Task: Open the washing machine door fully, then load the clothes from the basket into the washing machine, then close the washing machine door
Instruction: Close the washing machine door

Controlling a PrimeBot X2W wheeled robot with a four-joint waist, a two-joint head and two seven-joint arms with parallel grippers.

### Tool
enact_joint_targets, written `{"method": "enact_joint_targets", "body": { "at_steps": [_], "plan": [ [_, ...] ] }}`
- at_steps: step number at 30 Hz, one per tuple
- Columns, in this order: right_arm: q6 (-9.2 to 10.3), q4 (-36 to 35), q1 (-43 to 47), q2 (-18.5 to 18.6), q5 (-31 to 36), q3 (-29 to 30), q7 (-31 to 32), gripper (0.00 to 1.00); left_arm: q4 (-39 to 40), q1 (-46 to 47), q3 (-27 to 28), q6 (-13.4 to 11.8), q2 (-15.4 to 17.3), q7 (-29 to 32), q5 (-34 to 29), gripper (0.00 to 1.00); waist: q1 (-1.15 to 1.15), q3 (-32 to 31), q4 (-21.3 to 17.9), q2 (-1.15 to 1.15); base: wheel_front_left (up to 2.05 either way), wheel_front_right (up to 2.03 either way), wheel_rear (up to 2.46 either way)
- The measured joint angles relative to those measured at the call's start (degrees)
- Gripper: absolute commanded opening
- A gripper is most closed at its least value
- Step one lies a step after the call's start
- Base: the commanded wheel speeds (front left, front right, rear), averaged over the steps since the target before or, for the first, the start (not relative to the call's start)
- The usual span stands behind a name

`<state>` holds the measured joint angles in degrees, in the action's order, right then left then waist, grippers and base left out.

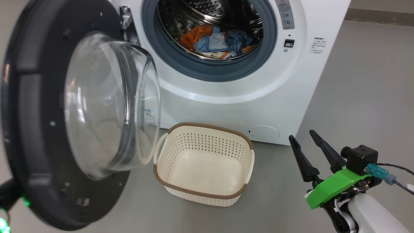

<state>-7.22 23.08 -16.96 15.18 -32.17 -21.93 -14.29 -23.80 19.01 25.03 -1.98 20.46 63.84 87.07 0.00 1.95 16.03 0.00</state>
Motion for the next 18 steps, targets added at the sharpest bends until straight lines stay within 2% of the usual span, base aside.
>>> {"method": "enact_joint_targets", "body": {
  "at_steps": [5,8,13,18],
  "plan": [
    [0.00,-0.19,0.10,-0.85,-0.03,0.36,0.00,1.00,12.47,-5.04,-2.15,-4.12,-3.91,1.57,0.45,0.00,0.00,-0.12,-1.29,0.00,0.00,0.00,0.00],
    [0.00,-0.37,0.11,-1.12,-0.02,0.98,0.00,1.00,18.75,-7.18,-3.57,-5.66,-5.81,1.97,0.44,0.00,0.00,-0.01,-2.48,0.00,0.00,0.00,0.00],
    [0.00,-0.59,0.12,-1.43,0.04,1.86,0.00,1.00,25.44,-8.73,-6.05,-6.87,-8.75,1.94,0.11,0.00,0.00,0.28,-5.12,0.00,0.00,0.00,0.00],
    [0.00,-0.86,0.12,-1.89,0.13,2.08,-0.01,1.00,27.96,-8.75,-7.48,-7.42,-11.15,0.23,-0.78,0.00,0.00,0.65,-8.38,0.00,0.00,0.00,0.00]
  ]
}}
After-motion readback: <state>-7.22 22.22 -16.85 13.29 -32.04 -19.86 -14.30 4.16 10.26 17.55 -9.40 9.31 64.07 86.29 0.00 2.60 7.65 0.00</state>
